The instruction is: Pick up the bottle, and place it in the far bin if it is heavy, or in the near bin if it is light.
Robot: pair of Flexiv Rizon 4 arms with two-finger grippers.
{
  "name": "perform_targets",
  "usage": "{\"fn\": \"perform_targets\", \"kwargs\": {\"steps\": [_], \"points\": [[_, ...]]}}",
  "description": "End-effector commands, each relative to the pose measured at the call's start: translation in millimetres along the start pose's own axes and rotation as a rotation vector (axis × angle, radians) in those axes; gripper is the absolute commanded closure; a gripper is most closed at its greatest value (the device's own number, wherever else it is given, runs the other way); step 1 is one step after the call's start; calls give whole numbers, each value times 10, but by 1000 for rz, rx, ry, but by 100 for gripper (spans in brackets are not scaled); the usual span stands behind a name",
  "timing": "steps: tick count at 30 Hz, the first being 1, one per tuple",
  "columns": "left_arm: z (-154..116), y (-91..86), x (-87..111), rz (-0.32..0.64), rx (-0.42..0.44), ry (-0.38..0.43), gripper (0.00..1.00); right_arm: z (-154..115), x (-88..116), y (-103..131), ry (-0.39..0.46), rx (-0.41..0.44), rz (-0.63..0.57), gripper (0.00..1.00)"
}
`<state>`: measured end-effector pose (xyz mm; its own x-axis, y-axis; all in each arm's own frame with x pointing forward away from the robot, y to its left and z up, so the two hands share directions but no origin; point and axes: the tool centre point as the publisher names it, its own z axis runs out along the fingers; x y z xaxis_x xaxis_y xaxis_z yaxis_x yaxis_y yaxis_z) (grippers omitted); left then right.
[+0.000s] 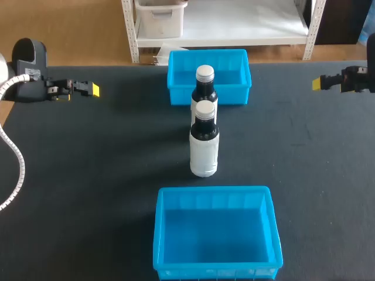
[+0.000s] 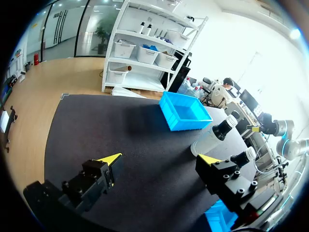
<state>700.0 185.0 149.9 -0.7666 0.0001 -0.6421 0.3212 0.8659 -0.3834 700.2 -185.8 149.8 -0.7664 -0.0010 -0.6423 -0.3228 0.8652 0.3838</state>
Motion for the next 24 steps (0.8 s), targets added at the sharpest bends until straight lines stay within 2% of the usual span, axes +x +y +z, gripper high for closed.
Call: {"fn": "perform_targets", "kwargs": {"steps": [1,15,16,18,21,24], "points": [[0,0,0,0,0,0,0,-5,4,9,-1,3,1,0],[0,0,0,0,0,0,0,-5,4,9,-1,3,1,0],[0,0,0,0,0,0,0,0,-12,-8,26,-34,-55,0],[0,0,0,0,0,0,0,16,-38,-44,71,-37,-171,0],[0,0,0,0,0,0,0,15,-69,-64,149,-179,-350,0],[0,0,0,0,0,0,0,-34,-39,-11,299,-399,-553,0]]}}
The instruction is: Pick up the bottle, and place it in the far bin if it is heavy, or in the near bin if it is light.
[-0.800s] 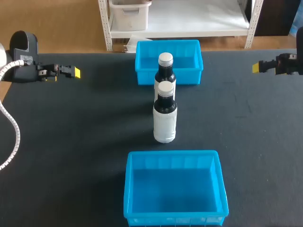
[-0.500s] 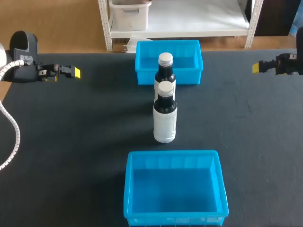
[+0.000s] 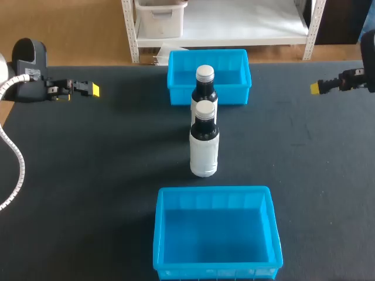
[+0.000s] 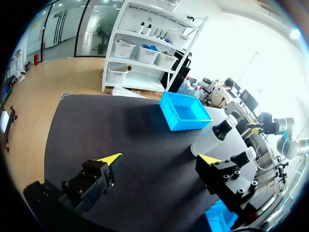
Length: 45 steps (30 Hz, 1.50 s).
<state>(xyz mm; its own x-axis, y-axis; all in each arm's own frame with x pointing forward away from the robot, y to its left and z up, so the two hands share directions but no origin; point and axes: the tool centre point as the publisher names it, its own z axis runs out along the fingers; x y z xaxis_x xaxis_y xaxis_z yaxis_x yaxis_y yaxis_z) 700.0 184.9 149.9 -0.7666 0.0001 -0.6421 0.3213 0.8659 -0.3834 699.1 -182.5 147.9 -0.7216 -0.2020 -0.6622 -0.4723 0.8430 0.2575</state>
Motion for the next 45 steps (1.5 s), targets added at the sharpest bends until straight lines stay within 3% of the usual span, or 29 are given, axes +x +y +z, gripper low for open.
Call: {"fn": "perform_targets", "kwargs": {"steps": [1,20,24,30,45], "points": [[0,0,0,0,0,0,0,-86,-36,-24,236,-464,-442,0],[0,0,0,0,0,0,0,-86,-36,-24,236,-464,-442,0],[0,0,0,0,0,0,0,20,27,188,157,-509,-581,0],[0,0,0,0,0,0,0,140,126,512,104,-549,-660,0],[0,0,0,0,0,0,0,311,178,1304,45,-467,-781,0]]}}
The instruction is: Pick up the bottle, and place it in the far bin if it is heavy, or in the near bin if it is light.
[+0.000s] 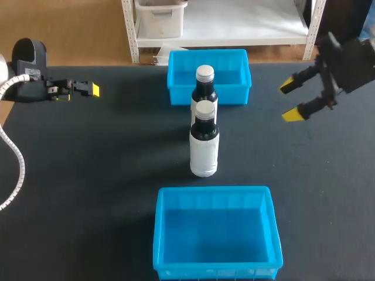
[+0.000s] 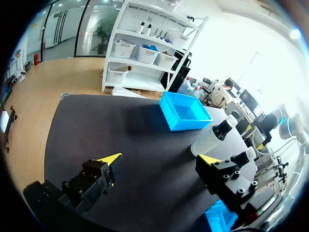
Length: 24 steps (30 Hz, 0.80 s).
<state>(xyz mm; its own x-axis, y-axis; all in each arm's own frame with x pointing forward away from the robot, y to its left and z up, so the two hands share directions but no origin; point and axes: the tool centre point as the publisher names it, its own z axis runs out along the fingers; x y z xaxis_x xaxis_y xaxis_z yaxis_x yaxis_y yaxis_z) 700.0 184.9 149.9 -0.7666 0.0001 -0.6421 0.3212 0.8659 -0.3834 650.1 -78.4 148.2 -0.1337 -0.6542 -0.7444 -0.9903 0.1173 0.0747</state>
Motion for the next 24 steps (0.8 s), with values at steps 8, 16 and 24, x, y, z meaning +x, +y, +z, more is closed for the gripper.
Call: {"fn": "perform_targets", "kwargs": {"steps": [8,16,24], "points": [[0,0,0,0,0,0,0,467,-249,174,-46,33,-46,0],[0,0,0,0,0,0,0,773,-383,169,-83,-33,-65,0],[0,0,0,0,0,0,0,974,-557,229,-117,-70,-54,0]]}}
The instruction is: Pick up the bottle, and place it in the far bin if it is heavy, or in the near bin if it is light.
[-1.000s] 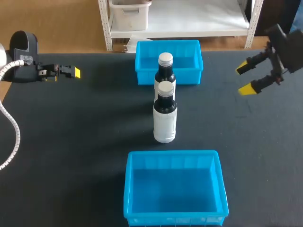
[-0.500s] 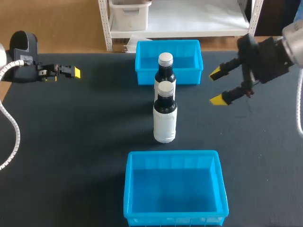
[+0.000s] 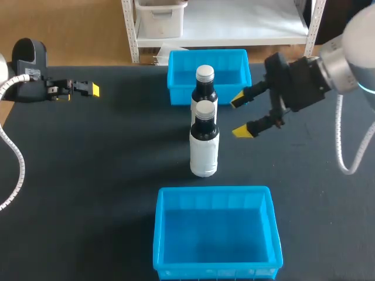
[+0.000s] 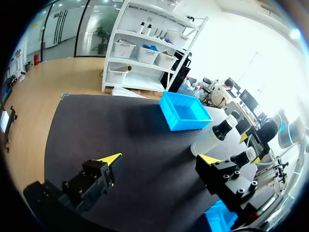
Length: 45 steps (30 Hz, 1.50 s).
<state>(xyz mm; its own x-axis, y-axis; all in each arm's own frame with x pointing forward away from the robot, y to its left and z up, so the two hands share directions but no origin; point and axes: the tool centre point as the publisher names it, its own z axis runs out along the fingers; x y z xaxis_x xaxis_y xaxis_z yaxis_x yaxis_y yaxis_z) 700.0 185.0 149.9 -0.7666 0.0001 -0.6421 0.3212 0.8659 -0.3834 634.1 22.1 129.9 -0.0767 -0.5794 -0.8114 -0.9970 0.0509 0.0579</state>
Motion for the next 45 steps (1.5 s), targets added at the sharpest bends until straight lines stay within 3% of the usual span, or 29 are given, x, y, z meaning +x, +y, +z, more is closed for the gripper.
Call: {"fn": "perform_targets", "kwargs": {"steps": [1,11,30,45], "points": [[0,0,0,0,0,0,0,134,-65,-23,-20,-30,4,0],[0,0,0,0,0,0,0,322,-173,42,-65,-57,17,0],[0,0,0,0,0,0,0,600,-349,45,-36,-76,4,0],[0,0,0,0,0,0,0,643,-313,30,-37,-78,16,0]]}}
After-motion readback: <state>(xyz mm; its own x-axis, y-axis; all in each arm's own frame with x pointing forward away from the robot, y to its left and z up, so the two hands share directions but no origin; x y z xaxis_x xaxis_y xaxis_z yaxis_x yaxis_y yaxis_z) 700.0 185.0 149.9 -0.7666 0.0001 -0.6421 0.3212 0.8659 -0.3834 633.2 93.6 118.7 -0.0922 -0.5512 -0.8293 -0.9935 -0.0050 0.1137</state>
